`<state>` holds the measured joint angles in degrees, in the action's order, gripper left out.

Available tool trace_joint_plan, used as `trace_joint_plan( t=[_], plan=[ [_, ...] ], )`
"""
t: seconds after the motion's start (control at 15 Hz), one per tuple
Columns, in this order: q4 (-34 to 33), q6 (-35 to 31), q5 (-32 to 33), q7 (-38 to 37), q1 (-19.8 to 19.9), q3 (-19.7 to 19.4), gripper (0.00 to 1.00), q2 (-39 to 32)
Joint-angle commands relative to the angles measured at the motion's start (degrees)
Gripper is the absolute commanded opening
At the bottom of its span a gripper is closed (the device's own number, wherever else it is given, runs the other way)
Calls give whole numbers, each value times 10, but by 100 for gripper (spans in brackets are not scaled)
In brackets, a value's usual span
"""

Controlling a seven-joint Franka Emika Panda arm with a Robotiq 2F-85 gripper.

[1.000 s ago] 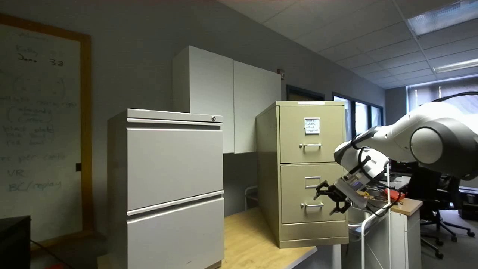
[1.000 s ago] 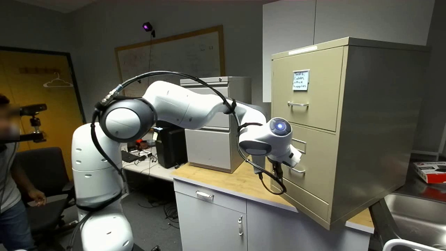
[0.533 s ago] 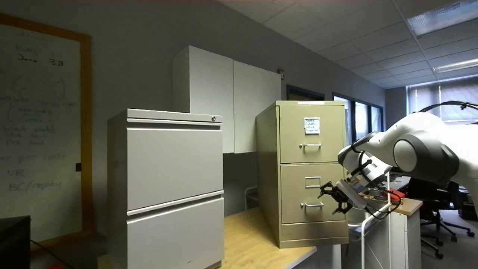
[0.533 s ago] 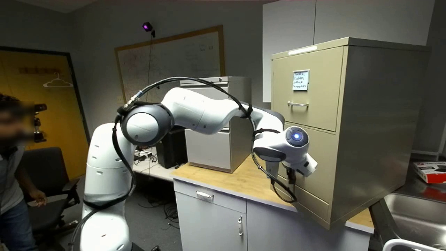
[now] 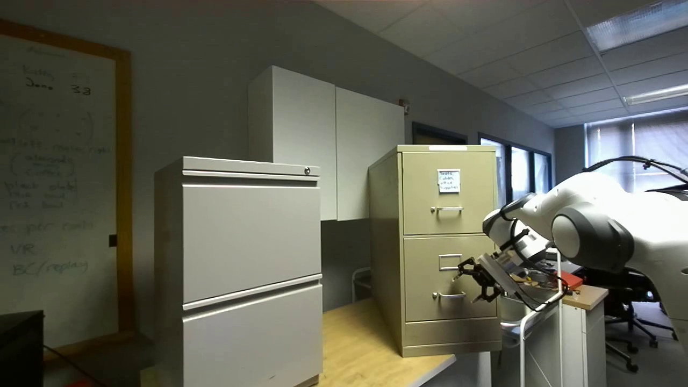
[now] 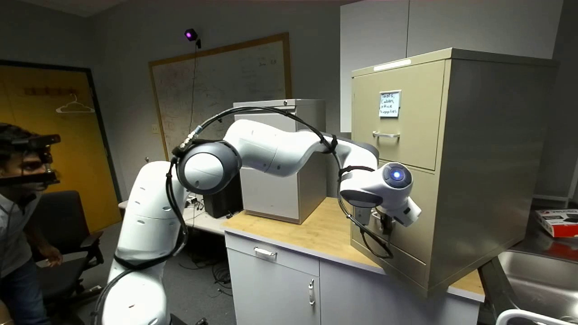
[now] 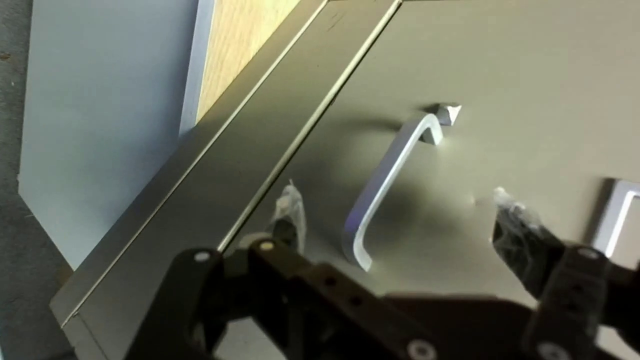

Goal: Open the bottom drawer of the cabinet at the right

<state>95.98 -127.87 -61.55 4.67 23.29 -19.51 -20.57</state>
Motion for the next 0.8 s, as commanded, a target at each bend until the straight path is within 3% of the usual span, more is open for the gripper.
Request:
trace_joint_plan(
  t=[0.0, 0.73],
  plan=[
    [-69, 25, 11, -41, 14, 19, 100, -51],
    [-76, 48, 44, -75, 19, 27, 100, -102]
  ],
)
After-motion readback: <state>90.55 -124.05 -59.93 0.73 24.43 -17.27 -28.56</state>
